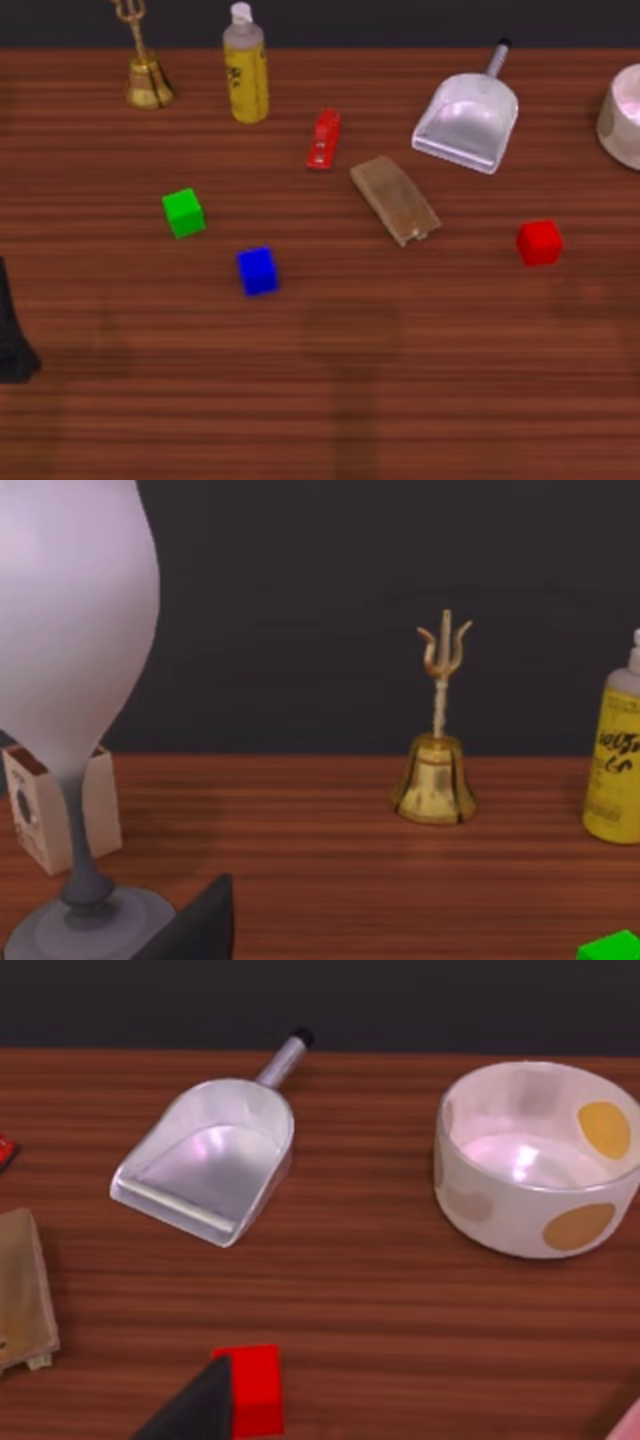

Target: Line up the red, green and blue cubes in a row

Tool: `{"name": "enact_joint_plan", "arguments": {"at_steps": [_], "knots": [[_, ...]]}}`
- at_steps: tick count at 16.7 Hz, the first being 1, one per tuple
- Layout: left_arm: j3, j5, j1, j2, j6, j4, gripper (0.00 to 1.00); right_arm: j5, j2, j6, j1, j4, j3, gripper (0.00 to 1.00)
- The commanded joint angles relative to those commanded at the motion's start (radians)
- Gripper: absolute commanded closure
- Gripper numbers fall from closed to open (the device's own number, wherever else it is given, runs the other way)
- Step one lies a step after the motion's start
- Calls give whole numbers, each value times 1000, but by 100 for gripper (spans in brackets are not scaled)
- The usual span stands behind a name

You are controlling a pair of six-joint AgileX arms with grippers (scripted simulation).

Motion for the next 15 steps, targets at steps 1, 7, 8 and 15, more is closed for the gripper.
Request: {"name": "enact_joint_plan", "arguments": {"at_steps": [1, 7, 8, 15], "knots": [[0, 0, 0, 0, 0, 0, 0, 1, 113, 4, 10, -55, 87, 0], [0, 0, 0, 0, 0, 0, 0, 8, 833, 23, 77, -407, 603, 0], [0, 0, 0, 0, 0, 0, 0, 9, 939, 26, 88, -462, 683, 0], [0, 0, 0, 0, 0, 0, 0, 9, 1499, 50, 148, -756, 1150, 0]]}}
